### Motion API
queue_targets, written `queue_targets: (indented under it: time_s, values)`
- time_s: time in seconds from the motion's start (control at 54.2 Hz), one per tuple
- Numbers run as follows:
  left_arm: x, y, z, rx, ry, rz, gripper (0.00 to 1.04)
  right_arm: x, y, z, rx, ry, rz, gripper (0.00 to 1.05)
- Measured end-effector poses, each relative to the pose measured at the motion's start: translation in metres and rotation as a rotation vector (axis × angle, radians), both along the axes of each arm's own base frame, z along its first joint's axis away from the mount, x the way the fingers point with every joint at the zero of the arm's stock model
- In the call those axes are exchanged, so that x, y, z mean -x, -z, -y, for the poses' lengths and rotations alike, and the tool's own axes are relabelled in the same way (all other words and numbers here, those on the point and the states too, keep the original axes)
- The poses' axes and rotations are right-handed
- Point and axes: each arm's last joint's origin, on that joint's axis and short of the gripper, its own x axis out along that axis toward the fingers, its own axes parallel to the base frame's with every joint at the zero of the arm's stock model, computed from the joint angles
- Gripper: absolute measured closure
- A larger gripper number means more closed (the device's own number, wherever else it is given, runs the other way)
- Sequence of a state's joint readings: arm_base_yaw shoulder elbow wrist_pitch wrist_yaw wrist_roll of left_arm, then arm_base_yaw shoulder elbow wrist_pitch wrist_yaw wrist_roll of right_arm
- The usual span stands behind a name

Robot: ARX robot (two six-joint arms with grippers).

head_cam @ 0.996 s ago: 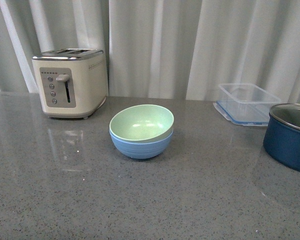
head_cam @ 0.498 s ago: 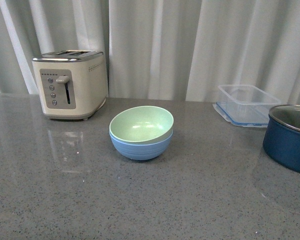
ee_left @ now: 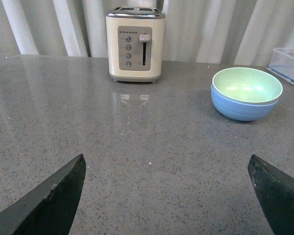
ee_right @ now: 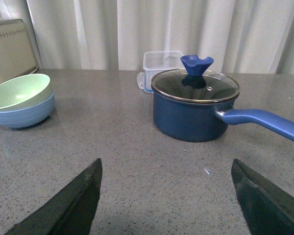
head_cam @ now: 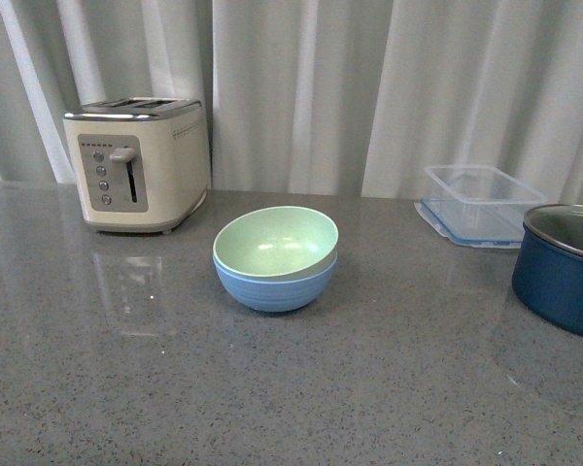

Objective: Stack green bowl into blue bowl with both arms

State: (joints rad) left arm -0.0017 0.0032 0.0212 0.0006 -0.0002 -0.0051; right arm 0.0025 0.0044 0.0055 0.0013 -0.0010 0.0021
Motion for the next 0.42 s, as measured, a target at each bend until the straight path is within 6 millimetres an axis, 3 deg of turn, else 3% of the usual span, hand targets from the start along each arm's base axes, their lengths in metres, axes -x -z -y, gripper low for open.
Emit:
queue_targets:
  time_s: [0.092, 0.129, 0.424]
  values:
    - [0.0000, 0.0000, 0.0000, 0.000, 0.000, 0.000, 0.07, 0.0000, 0.0000, 0.0000, 0.000, 0.000, 0.000, 0.10]
    - [0.0000, 0.0000, 0.0000, 0.000, 0.000, 0.000, 0.07, 0.0000, 0.0000, 0.0000, -0.001, 0.000, 0.000, 0.08]
    - [0.0000, 0.0000, 0.0000, 0.000, 0.000, 0.000, 0.07, 0.0000, 0.0000, 0.0000, 0.000, 0.000, 0.000, 0.10]
